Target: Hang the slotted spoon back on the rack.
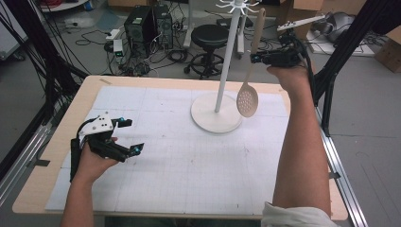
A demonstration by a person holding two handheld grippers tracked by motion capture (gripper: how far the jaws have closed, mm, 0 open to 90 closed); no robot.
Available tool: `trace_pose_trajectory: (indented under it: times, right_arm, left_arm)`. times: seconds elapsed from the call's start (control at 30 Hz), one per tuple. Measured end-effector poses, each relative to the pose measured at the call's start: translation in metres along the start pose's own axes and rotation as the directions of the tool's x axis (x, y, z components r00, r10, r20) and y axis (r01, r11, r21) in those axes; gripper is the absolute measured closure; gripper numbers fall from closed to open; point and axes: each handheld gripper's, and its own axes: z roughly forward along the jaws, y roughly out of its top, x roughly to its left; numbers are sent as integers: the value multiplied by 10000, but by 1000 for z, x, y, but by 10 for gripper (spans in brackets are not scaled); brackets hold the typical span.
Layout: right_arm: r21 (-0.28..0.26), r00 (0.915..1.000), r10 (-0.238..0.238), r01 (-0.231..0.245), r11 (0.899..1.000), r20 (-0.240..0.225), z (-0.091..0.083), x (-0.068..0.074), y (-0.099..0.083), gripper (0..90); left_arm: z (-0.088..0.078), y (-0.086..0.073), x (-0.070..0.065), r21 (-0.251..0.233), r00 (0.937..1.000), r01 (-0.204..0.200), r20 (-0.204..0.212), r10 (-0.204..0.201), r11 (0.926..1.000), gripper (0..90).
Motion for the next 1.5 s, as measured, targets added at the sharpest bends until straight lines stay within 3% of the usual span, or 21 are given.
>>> trace_pose_trajectory:
  times: [0.17, 0.57, 0.93, 0.97, 1.03, 1.13, 1.27, 1.5]
  right_arm:
    - [76, 9999, 155, -155, 9999, 24, 1, -4, 3, 755]
    - [305, 9991, -365, 371, 9988, -201, 11, 10, 14, 755]
    - [545, 9996, -221, 230, 9982, -165, 20, 11, 15, 752]
    - [598, 9998, -140, 150, 9981, -173, 21, 12, 14, 737]
    - [166, 9999, 64, -63, 9998, -81, 23, 12, 13, 545]
    - [48, 9997, 138, -139, 9999, 205, 23, 16, 14, 465]
    - [181, 9986, -151, 142, 9997, 511, 20, 21, 13, 421]
    - [-170, 9983, -448, 455, 9988, 366, 11, 29, 4, 377]
  left_arm:
    - [-2, 0, 1, -110, 10000, 23, -42, -23, 9999, 17]
    - [-3, -1, 2, -124, 10000, 32, -63, -32, 9999, 17]
    - [-2, -1, 2, -85, 10000, 25, -47, -25, 10000, 17]
    - [-2, -1, 2, -89, 10000, 33, -49, -34, 10000, 17]
    - [-2, -1, 2, -97, 10000, 26, -26, -27, 9999, 16]
    - [-1, -1, 2, -83, 10000, 36, -19, -36, 10000, 17]
    - [-1, -1, 1, -70, 10000, 19, -3, -19, 10000, 17]
    - [-2, 0, 1, -83, 10000, 11, 7, -11, 10000, 16]
